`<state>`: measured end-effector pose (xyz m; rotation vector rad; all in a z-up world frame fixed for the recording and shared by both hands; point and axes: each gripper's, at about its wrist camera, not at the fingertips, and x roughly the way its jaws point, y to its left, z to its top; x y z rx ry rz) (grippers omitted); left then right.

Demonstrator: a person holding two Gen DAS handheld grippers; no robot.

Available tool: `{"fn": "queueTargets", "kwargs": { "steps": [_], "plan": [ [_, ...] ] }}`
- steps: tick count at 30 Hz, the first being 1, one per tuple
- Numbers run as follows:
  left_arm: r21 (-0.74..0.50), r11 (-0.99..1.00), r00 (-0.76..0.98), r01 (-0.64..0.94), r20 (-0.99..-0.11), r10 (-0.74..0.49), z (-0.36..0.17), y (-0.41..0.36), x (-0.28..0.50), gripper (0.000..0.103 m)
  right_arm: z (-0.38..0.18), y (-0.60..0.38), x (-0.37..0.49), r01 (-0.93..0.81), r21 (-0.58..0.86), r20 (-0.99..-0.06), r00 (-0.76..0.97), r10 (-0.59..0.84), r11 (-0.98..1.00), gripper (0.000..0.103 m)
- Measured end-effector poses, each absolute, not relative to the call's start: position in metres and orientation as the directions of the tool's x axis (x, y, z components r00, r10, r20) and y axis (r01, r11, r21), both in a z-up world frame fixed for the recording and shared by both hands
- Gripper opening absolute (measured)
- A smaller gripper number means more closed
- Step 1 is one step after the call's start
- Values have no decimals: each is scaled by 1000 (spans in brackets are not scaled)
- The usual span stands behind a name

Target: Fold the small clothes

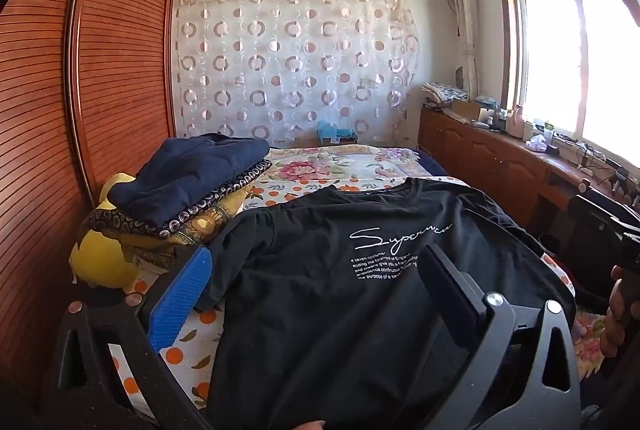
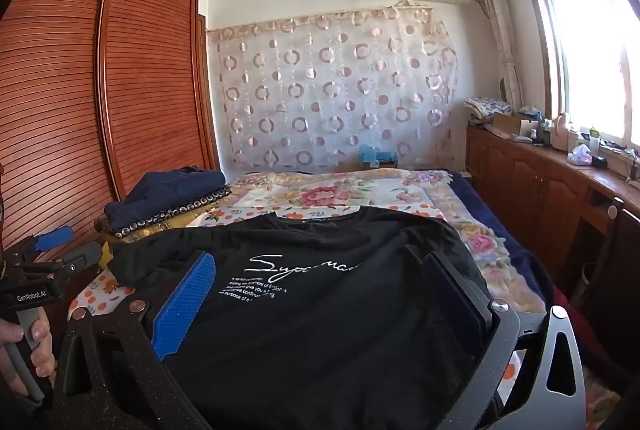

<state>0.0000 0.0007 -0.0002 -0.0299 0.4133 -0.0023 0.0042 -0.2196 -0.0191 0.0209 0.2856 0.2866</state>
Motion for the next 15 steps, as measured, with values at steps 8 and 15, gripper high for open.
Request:
{"fn": "queueTargets", "kwargs": {
  "steps": [8,15],
  "plan": [
    [-17,1000,922,-20,-387,12,-1,-3,-2,103,-20,-219,5,-275,65,-276,919,283,959,103],
    [-23,1000,923,-12,-384,3,-2,-5,-2,103,-19,-222,5,-275,65,-280,918,282,959,103]
  ]
}}
